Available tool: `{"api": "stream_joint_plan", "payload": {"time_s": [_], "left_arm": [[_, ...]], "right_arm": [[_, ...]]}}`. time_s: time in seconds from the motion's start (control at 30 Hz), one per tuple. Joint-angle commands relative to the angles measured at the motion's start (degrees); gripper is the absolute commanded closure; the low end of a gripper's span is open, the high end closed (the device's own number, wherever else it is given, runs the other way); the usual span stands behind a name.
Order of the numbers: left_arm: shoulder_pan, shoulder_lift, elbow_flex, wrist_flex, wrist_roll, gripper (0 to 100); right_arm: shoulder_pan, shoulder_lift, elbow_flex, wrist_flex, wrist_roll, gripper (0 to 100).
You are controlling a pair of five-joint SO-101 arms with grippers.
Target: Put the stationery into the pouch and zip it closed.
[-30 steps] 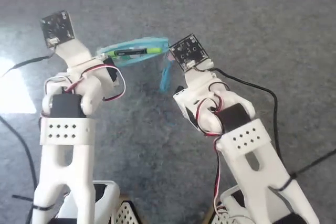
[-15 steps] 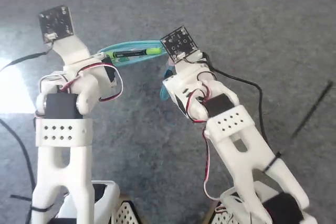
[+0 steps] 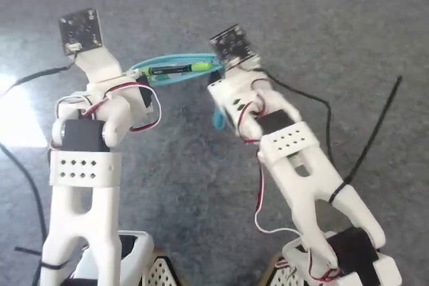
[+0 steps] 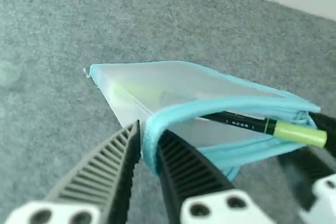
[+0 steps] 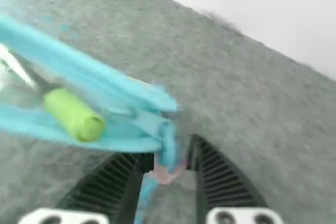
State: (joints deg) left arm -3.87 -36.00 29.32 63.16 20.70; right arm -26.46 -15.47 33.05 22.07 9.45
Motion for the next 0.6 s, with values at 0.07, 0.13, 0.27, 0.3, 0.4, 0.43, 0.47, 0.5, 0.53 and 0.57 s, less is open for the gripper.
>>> {"api": "stream_joint_plan", "payload": {"time_s": [0.07, 0.13, 0.27, 0.3, 0.4, 0.43, 0.47, 0.5, 0.53, 0.57], "left_arm": [[0.26, -0.62, 4.79, -6.24, -1.49, 99], [0.35, -0.62, 6.9, -8.53, -1.67, 99], [0.62, -0.35, 11.47, -12.48, -2.11, 99], [0.62, -0.35, 12.35, -13.36, -2.11, 99], [0.62, -0.7, 11.12, -14.42, -2.37, 99], [0.62, -0.7, 9.1, -13.98, -2.37, 99], [0.62, -0.7, 6.64, -13.36, -2.46, 99], [0.44, -0.7, 4.18, -12.92, -2.46, 99], [0.18, -0.7, 2.24, -12.92, -2.73, 99], [0.18, -0.7, 0.84, -12.84, -3.69, 99]], "right_arm": [[5.41, -1.63, -8.0, 7.34, 2.37, 99.0], [5.67, -3.91, -8.88, 10.33, 2.37, 99.0], [5.05, -12.09, -8.97, 15.34, 2.46, 99.0], [4.7, -14.81, -9.05, 16.57, 2.46, 99.0], [4.0, -23.52, -11.34, 20.44, 2.46, 99.0], [3.03, -25.98, -12.84, 21.76, 2.46, 99.0], [1.89, -28.18, -14.51, 23.43, 2.64, 99.0], [0.75, -30.2, -15.91, 25.27, 3.52, 99.0], [-0.66, -31.69, -16.97, 27.12, 5.01, 99.0], [-2.15, -32.92, -17.32, 28.97, 6.68, 99.0]]}}
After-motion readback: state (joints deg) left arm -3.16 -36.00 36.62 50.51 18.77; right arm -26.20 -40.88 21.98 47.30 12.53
